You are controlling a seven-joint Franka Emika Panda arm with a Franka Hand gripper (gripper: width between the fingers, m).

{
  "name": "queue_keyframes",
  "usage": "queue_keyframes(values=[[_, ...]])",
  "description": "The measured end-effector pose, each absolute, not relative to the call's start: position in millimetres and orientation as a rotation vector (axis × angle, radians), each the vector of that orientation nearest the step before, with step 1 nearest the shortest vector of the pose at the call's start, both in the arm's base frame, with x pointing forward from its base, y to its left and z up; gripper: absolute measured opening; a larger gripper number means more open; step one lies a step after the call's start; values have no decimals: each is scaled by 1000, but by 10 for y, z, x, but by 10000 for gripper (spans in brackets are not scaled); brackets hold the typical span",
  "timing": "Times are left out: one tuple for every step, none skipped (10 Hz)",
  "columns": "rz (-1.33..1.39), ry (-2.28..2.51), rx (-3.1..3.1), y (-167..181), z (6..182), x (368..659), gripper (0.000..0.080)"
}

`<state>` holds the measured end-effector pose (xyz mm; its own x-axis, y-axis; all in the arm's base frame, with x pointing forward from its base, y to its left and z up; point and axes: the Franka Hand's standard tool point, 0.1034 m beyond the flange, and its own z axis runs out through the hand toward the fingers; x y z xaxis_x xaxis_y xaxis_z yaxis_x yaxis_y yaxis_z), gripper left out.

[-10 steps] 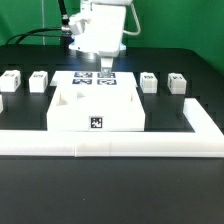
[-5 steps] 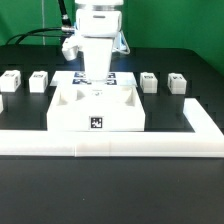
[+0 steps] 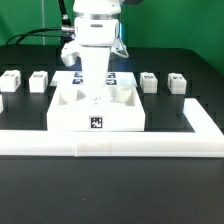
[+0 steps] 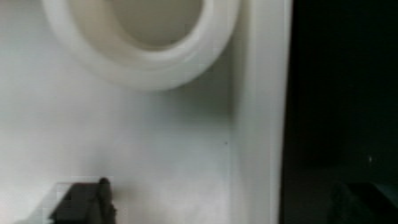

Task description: Assemble square table

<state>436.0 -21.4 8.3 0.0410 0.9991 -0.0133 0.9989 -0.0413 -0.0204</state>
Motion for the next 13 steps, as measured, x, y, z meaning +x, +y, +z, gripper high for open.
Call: queue_keyframes(values=[[37, -2171, -2263, -214, 82, 4360, 441], [37, -2171, -2263, -214, 82, 4360, 303], [38, -2171, -2262, -214, 81, 4359, 142], [37, -2171, -2262, -214, 81, 4360, 142], [34, -2173, -2263, -212, 85, 4366, 55], [34, -2173, -2263, -212, 86, 4367, 55], [34, -2173, -2264, -212, 86, 4367, 55], [33, -2173, -2264, -212, 86, 4367, 55], [33, -2173, -2264, -212, 86, 4367, 55], [33, -2173, -2264, -212, 86, 4368, 55], [33, -2173, -2264, -212, 86, 4368, 55], [32, -2173, -2264, -200, 87, 4372, 55], [21, -2188, -2247, -112, 91, 4410, 55]])
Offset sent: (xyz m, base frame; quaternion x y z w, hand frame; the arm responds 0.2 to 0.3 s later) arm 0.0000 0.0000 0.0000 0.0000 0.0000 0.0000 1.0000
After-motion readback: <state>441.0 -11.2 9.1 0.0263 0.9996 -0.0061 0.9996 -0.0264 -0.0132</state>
